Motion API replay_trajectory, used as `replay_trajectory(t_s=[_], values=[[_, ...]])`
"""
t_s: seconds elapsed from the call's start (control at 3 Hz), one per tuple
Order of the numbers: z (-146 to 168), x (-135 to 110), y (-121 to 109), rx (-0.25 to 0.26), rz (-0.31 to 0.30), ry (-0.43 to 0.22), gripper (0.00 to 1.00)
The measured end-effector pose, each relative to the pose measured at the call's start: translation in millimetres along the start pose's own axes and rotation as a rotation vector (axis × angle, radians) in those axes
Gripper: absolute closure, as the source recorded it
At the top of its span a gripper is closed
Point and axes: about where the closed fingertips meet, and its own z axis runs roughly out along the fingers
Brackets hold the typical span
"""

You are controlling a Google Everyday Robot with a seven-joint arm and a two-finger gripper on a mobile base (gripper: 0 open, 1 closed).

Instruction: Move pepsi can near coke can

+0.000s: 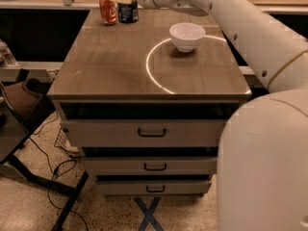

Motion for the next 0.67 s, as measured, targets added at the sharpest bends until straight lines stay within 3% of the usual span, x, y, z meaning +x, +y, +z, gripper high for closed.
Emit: replay_trajectory(t_s=[0.67], values=[[46.5,-4.3,-60.0,0.105,0.037,-0.022,1.00]])
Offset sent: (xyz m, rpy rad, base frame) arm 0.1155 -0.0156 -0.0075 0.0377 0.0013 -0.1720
